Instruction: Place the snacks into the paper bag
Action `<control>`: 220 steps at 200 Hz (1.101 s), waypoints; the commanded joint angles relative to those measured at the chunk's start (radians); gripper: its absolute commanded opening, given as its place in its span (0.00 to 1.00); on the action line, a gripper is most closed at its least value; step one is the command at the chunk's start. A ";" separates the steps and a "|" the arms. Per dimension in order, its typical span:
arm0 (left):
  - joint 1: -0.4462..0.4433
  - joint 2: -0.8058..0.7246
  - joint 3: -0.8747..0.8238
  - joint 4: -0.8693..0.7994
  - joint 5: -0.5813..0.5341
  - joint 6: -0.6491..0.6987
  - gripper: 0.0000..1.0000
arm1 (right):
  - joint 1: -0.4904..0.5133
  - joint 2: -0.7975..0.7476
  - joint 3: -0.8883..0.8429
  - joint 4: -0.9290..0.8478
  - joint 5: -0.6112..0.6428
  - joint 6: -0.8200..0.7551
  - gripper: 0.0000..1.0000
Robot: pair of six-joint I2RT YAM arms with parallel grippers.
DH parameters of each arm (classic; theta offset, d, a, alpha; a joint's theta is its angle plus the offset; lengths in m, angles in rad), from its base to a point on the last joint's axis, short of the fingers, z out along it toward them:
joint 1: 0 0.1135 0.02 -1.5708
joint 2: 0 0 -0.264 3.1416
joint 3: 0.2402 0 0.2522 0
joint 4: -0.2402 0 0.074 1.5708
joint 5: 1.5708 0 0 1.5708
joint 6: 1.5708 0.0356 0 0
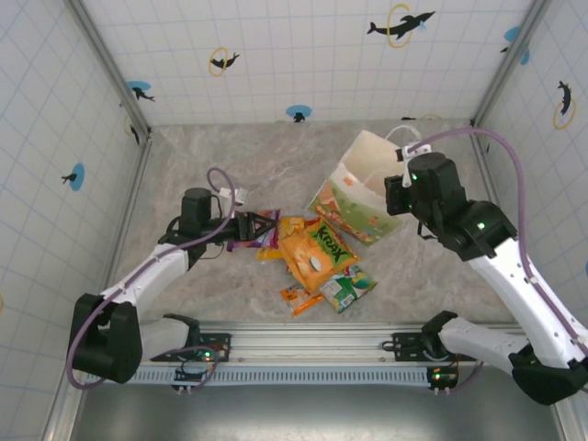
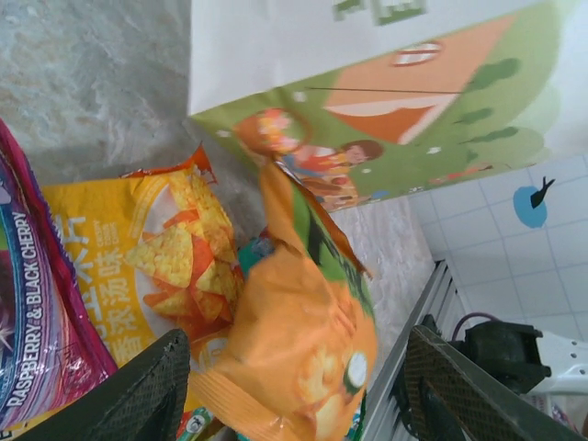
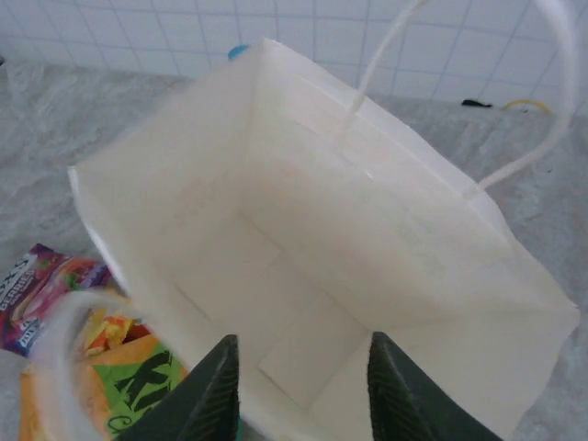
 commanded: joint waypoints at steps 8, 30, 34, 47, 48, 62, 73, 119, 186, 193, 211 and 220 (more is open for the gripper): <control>-0.014 -0.002 0.057 0.069 0.021 0.002 0.62 | -0.036 0.049 -0.007 0.052 -0.102 -0.054 0.35; -0.020 0.016 0.096 0.089 0.017 0.017 0.62 | -0.086 0.062 -0.009 0.063 -0.235 -0.084 0.35; -0.021 0.020 0.106 0.090 0.016 0.018 0.62 | -0.095 0.064 -0.010 0.066 -0.258 -0.088 0.36; -0.024 0.038 0.128 0.094 0.021 0.033 0.62 | -0.121 0.074 -0.019 0.081 -0.336 -0.105 0.38; -0.025 0.040 0.130 0.094 0.020 0.034 0.62 | -0.123 0.075 -0.020 0.082 -0.343 -0.106 0.38; -0.029 0.062 0.155 0.095 0.021 0.052 0.62 | -0.144 0.088 -0.026 0.090 -0.409 -0.130 0.39; -0.032 0.082 0.176 0.094 0.024 0.069 0.61 | -0.155 0.099 -0.030 0.091 -0.450 -0.158 0.42; -0.040 0.142 0.228 0.148 -0.019 0.073 0.61 | -0.180 0.141 0.049 0.052 -0.500 -0.233 0.50; -0.049 0.267 0.306 0.191 -0.096 0.057 0.60 | -0.506 0.204 0.114 0.127 -0.585 -0.206 0.82; -0.051 0.275 0.309 0.193 -0.100 0.055 0.59 | -0.567 0.237 0.116 0.164 -0.631 -0.197 0.83; -0.054 0.297 0.319 0.193 -0.103 0.058 0.59 | -0.672 0.353 0.160 0.198 -0.781 -0.149 0.80; -0.054 0.304 0.326 0.186 -0.112 0.058 0.59 | -0.679 0.405 0.184 0.197 -0.787 -0.137 0.80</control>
